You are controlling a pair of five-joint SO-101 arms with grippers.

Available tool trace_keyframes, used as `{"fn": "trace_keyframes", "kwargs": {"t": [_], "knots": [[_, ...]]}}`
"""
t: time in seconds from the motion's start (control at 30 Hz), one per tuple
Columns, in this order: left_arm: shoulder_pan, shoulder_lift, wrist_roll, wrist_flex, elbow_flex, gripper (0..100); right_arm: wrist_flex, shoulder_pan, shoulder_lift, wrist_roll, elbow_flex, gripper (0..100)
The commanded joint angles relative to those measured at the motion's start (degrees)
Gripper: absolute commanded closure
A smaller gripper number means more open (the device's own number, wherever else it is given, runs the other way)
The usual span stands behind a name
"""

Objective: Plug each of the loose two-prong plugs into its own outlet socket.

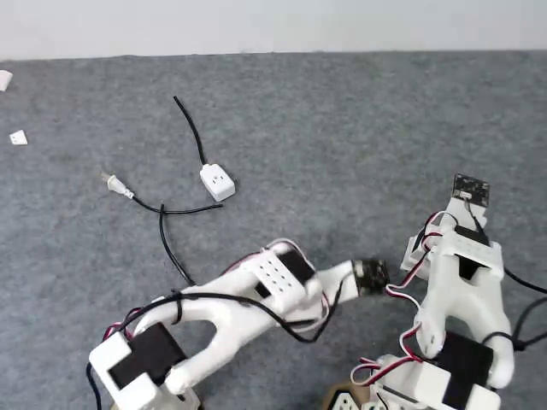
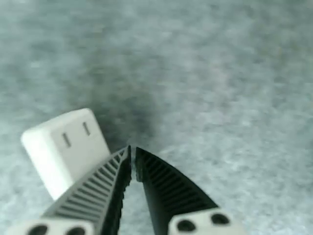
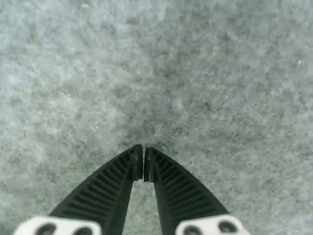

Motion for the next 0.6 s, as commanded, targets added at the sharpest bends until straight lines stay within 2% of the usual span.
{"fn": "trace_keyframes", "kwargs": {"t": [0.0, 0.27, 0.43, 0.57], "knots": [[-3.25, -0.18, 0.0, -0.88, -4.18, 99, 0.31, -0.31, -0.22, 0.79, -3.34, 98.6], [-10.29, 0.35, 0.0, -1.14, -8.48, 98, 0.31, -0.4, -0.22, 1.05, -3.34, 98.6], [-17.32, 4.48, -1.32, -9.05, -6.64, 98, 0.31, -0.4, -0.22, 1.05, -3.34, 98.6], [-19.52, 6.59, -5.1, -5.1, -9.8, 98, 0.31, -0.48, -0.22, 1.05, -3.34, 98.6]]}}
